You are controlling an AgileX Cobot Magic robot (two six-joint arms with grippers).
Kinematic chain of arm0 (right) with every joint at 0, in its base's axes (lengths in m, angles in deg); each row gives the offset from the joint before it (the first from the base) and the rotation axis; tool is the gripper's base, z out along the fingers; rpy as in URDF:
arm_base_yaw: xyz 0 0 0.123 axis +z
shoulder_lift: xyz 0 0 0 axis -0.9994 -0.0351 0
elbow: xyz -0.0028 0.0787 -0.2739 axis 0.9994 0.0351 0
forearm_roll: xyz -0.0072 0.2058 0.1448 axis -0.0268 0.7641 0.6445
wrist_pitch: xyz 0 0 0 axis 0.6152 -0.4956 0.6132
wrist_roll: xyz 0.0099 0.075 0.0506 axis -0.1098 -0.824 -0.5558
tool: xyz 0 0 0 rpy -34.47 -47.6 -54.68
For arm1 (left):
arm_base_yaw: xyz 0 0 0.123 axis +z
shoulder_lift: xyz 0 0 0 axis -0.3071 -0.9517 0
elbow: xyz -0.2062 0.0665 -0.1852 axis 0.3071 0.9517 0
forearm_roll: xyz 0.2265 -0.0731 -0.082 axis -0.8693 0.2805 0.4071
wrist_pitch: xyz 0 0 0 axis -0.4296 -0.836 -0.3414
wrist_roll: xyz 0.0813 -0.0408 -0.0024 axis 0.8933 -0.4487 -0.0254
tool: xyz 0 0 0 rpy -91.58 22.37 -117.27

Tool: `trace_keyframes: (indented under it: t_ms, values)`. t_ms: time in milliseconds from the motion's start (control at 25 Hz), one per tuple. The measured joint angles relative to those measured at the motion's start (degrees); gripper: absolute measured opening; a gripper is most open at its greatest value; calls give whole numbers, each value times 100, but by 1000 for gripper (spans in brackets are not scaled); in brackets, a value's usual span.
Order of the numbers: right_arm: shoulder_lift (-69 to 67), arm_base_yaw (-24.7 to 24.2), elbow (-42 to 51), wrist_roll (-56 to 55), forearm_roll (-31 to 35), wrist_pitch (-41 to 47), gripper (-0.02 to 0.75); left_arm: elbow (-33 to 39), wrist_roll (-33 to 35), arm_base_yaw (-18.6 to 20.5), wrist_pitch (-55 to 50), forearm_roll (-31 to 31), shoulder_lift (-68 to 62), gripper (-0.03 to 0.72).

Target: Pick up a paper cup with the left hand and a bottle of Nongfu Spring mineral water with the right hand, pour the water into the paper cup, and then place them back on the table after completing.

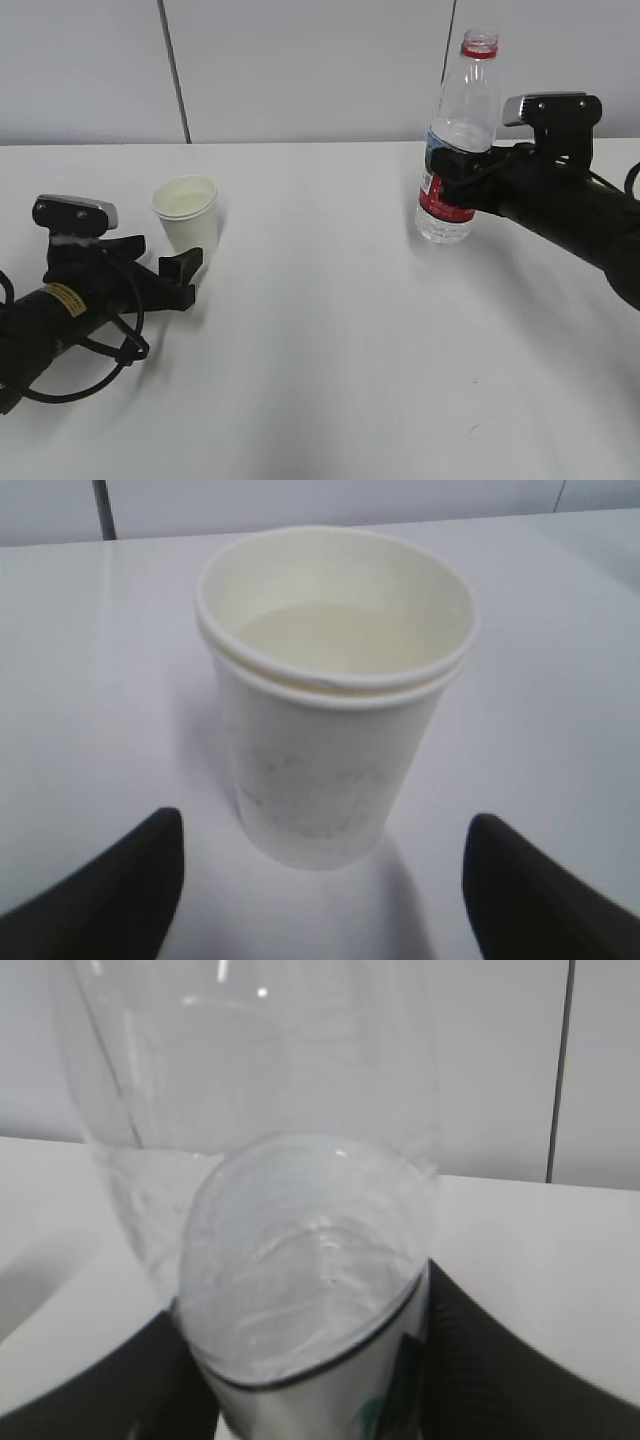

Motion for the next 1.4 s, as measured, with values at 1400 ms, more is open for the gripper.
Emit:
trace_keyframes:
  t_ms: [1400]
  values:
    - [-1001, 0, 0, 161, 68, -884, 374, 616, 0, 0, -2, -169, 851, 524]
